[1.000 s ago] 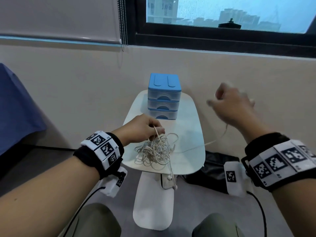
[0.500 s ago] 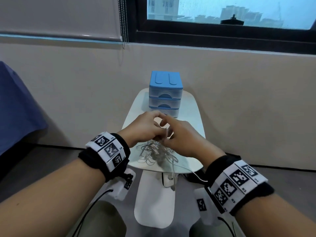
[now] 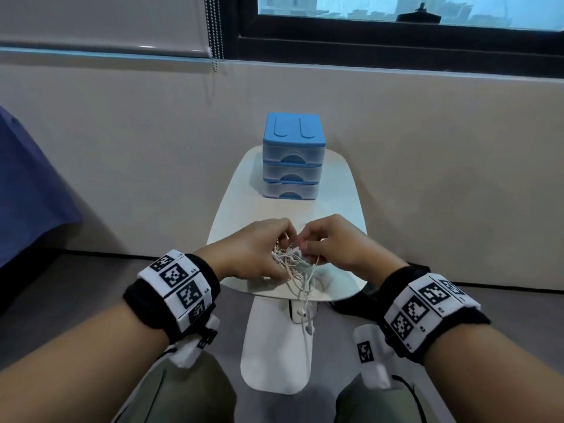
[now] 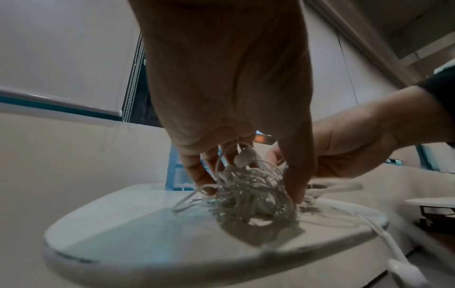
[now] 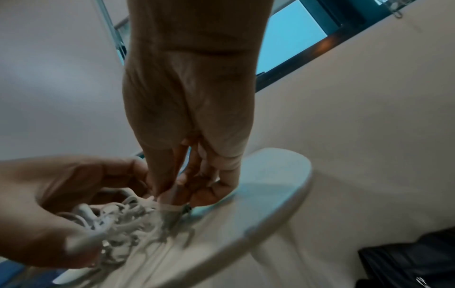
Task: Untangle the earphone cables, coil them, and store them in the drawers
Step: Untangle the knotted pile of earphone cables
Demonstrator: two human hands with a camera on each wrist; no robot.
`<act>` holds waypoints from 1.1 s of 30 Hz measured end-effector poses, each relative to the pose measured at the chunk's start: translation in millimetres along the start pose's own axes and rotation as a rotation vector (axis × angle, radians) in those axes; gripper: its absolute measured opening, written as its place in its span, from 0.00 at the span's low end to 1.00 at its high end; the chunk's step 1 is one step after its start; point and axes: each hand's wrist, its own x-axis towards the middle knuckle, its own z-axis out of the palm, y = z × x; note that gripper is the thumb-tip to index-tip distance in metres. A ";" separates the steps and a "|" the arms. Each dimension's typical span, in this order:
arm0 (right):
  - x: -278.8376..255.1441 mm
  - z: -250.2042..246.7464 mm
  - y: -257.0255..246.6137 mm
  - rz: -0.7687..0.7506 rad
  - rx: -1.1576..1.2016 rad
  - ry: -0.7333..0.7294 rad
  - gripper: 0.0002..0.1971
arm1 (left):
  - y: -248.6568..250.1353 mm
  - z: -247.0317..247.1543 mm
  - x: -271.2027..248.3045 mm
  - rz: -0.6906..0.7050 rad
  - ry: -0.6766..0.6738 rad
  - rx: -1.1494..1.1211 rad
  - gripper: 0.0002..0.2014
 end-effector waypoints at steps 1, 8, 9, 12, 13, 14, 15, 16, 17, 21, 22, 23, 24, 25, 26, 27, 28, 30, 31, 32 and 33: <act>-0.6 2.8 4.2 0.009 0.042 -0.026 0.08 | -1.1 1.1 0.3 0.008 0.000 0.014 0.28; 4.6 5.7 20.1 0.111 0.255 -0.041 0.03 | -6.1 -3.8 5.6 0.064 -0.087 0.199 0.27; 5.2 6.0 20.7 0.112 0.235 -0.044 0.03 | -6.1 -5.7 7.6 0.075 -0.069 0.214 0.24; 6.1 6.8 22.3 0.111 0.160 -0.059 0.05 | -3.9 -11.7 11.7 0.147 0.046 0.196 0.15; 6.5 6.5 22.5 0.113 0.153 -0.068 0.06 | -3.1 -14.0 12.9 0.172 0.086 0.167 0.13; 6.8 6.2 23.0 0.118 0.155 -0.078 0.06 | -1.7 -15.8 14.0 0.194 0.126 0.149 0.12; 7.3 5.8 23.2 0.122 0.160 -0.090 0.06 | 0.0 -17.5 14.3 0.203 0.170 0.155 0.12; 7.9 5.6 23.4 0.128 0.163 -0.102 0.06 | 1.2 -18.6 14.5 0.186 0.214 0.187 0.11; 8.1 5.6 23.0 0.133 0.159 -0.114 0.07 | 1.7 -19.9 14.3 0.132 0.249 0.238 0.12; 10.8 4.8 24.5 0.150 0.148 -0.137 0.07 | -4.8 -21.6 16.5 -0.243 0.176 0.360 0.26; 11.1 4.6 24.7 0.149 0.154 -0.141 0.07 | -7.1 -19.9 16.8 -0.263 0.144 0.281 0.29; 11.1 4.5 24.6 0.145 0.166 -0.147 0.08 | -8.9 -18.1 16.9 -0.252 0.120 0.195 0.30; 11.2 4.8 24.5 0.141 0.176 -0.154 0.08 | -9.9 -16.4 16.9 -0.231 0.098 0.126 0.29; 11.4 4.9 24.5 0.137 0.182 -0.157 0.09 | -10.5 -15.3 16.7 -0.214 0.078 0.068 0.26; 11.3 5.1 24.4 0.134 0.184 -0.158 0.10 | -10.4 -14.7 16.5 -0.205 0.062 0.014 0.23; 11.7 5.3 24.9 0.132 0.183 -0.156 0.10 | -9.7 -15.0 15.8 -0.201 0.051 -0.050 0.19; 12.1 5.5 25.4 0.131 0.181 -0.153 0.10 | -8.2 -15.8 15.2 -0.198 0.036 -0.135 0.14; 12.5 5.6 26.1 0.130 0.191 -0.155 0.09 | -3.8 -18.7 13.9 -0.201 -0.001 -0.315 0.07; 12.7 5.5 27.0 0.126 0.205 -0.157 0.08 | -1.4 -20.1 13.3 -0.205 -0.008 -0.387 0.06; 12.2 5.5 26.9 0.119 0.221 -0.161 0.08 | 0.4 -21.4 12.5 -0.211 -0.001 -0.457 0.06; 11.4 5.4 26.6 0.109 0.236 -0.164 0.09 | 1.7 -22.6 12.1 -0.216 0.015 -0.531 0.08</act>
